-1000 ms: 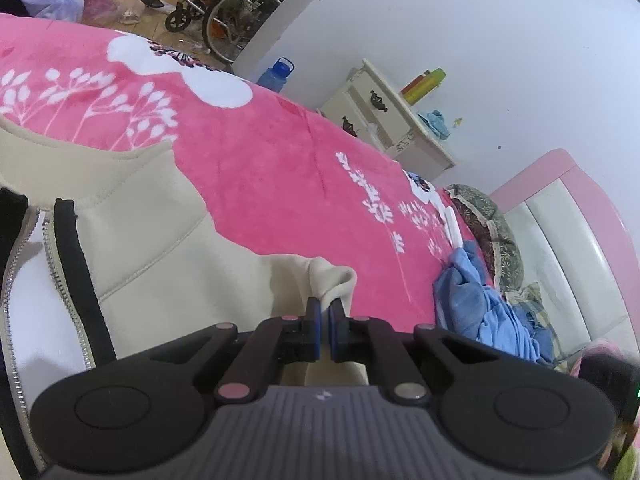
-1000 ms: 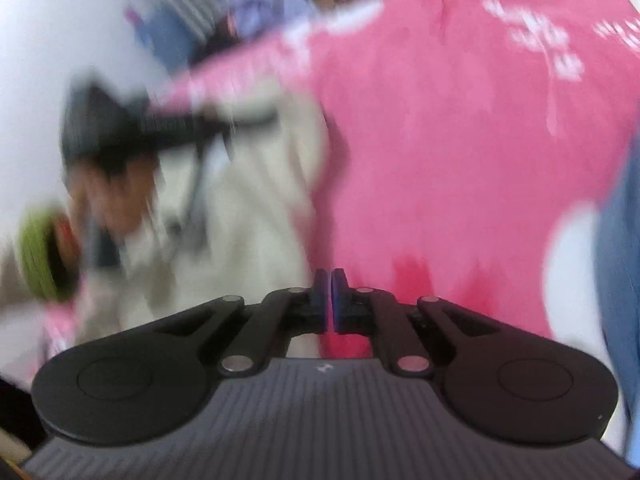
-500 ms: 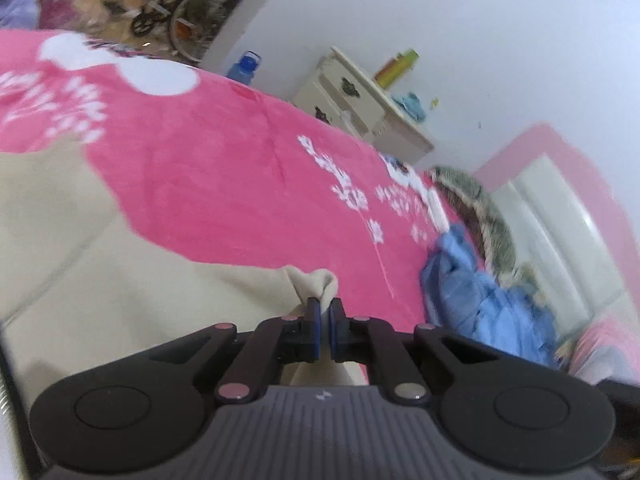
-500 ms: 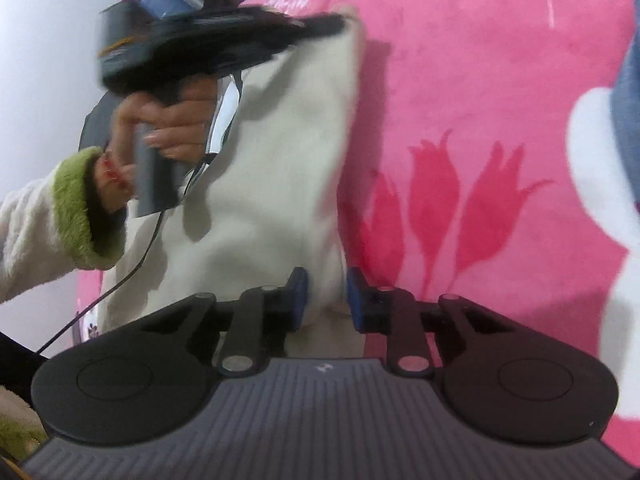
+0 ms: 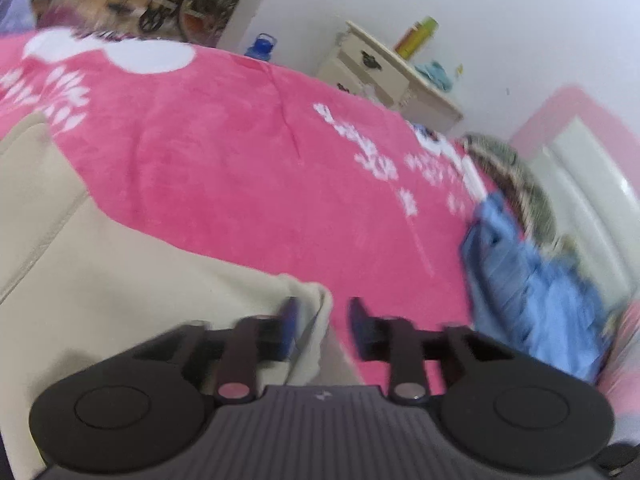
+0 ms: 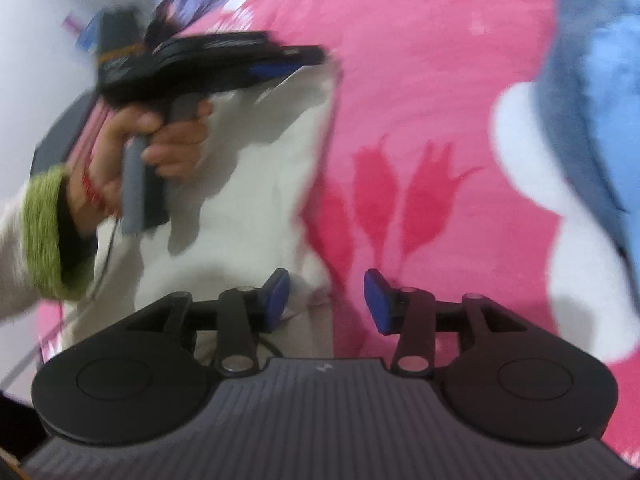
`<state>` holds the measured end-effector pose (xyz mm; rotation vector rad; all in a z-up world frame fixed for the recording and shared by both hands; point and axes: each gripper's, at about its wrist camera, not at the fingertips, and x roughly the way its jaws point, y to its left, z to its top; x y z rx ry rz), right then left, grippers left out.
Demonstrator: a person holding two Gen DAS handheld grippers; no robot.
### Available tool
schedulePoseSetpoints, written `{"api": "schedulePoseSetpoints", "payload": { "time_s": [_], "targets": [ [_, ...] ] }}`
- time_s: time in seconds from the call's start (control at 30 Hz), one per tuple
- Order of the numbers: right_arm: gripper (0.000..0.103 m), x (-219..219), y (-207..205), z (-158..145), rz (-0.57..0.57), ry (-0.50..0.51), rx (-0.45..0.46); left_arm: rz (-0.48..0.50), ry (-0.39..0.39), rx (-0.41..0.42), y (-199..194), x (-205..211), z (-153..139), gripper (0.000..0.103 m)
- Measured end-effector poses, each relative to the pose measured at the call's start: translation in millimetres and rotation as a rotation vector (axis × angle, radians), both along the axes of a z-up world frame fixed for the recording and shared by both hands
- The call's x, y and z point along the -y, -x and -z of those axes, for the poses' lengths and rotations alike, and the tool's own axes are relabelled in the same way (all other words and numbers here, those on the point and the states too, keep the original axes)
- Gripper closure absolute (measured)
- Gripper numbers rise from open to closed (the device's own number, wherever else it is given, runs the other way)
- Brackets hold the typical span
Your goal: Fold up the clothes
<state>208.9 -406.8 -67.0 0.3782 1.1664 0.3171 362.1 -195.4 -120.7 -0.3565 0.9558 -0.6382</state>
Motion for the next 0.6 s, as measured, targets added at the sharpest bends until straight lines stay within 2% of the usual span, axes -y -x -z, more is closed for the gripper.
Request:
{"api": "schedulePoseSetpoints", "payload": {
  "time_s": [0.13, 0.27, 0.4, 0.47, 0.53, 0.6],
  "targets": [
    [0.061, 21, 16, -19, 0.138, -0.038, 0.021, -0.103, 0.119, -0.098, -7, -22, -9, 0.053],
    [0.062, 21, 34, -47, 0.221, -0.036, 0.127, -0.19, 0.189, -0.142, -2, -51, -27, 0.054],
    [0.062, 10, 63, -90, 0.252, -0.023, 0.28, -0.222, 0.229, -0.09, 20, -96, -74, 0.054],
    [0.063, 5, 83, -116, 0.25, -0.024, 0.361, -0.217, 0.223, -0.026, 39, -127, -109, 0.054],
    [0.063, -5, 102, -137, 0.23, -0.015, 0.446, -0.204, 0.185, 0.04, 61, -157, -145, 0.054],
    [0.063, -16, 121, -157, 0.194, -0.007, 0.526, -0.187, 0.101, 0.112, 86, -187, -182, 0.052]
  ]
}}
